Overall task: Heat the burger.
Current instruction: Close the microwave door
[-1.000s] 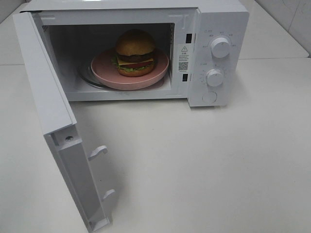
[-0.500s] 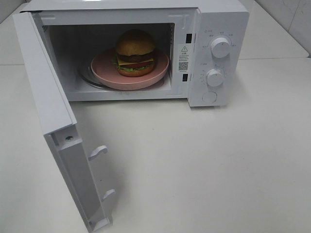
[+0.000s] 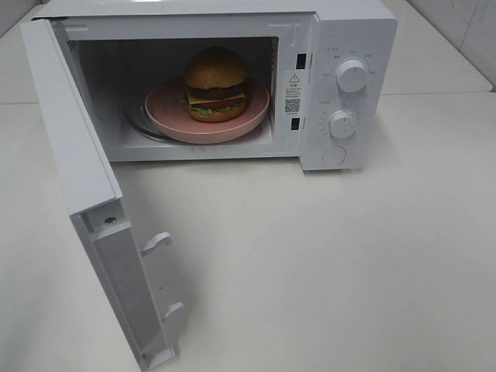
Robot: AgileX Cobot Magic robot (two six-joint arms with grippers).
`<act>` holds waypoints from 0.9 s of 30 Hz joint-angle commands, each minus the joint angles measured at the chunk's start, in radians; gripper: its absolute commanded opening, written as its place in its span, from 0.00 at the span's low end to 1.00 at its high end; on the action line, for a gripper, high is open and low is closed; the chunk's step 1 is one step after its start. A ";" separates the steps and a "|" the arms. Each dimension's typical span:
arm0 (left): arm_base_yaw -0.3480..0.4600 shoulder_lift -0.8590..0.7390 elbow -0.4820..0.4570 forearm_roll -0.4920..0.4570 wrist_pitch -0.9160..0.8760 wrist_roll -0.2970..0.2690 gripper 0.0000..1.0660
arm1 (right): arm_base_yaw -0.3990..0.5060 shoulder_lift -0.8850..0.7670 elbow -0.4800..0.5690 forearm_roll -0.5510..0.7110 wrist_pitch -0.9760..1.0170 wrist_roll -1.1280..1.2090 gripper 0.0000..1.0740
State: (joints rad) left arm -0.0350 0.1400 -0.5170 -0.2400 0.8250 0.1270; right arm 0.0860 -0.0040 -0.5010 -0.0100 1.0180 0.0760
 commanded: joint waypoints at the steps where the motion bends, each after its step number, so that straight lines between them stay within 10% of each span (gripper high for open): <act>1: 0.004 0.036 -0.007 -0.013 -0.051 0.042 0.00 | -0.003 -0.027 0.003 -0.001 -0.016 -0.011 0.32; 12: 0.004 0.316 -0.005 -0.189 -0.233 0.292 0.00 | -0.003 -0.027 0.003 -0.001 -0.016 -0.014 0.32; 15: 0.004 0.405 -0.005 -0.277 -0.276 0.405 0.00 | -0.003 -0.027 0.003 -0.001 -0.016 -0.014 0.32; 17: 0.004 0.526 -0.005 -0.417 -0.312 0.581 0.00 | -0.003 -0.027 0.003 -0.001 -0.016 -0.014 0.32; 27: 0.003 0.780 -0.005 -0.717 -0.349 0.897 0.00 | -0.003 -0.027 0.003 -0.001 -0.016 -0.014 0.32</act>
State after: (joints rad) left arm -0.0350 0.9070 -0.5170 -0.9140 0.4920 0.9940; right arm 0.0860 -0.0040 -0.5010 -0.0100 1.0180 0.0720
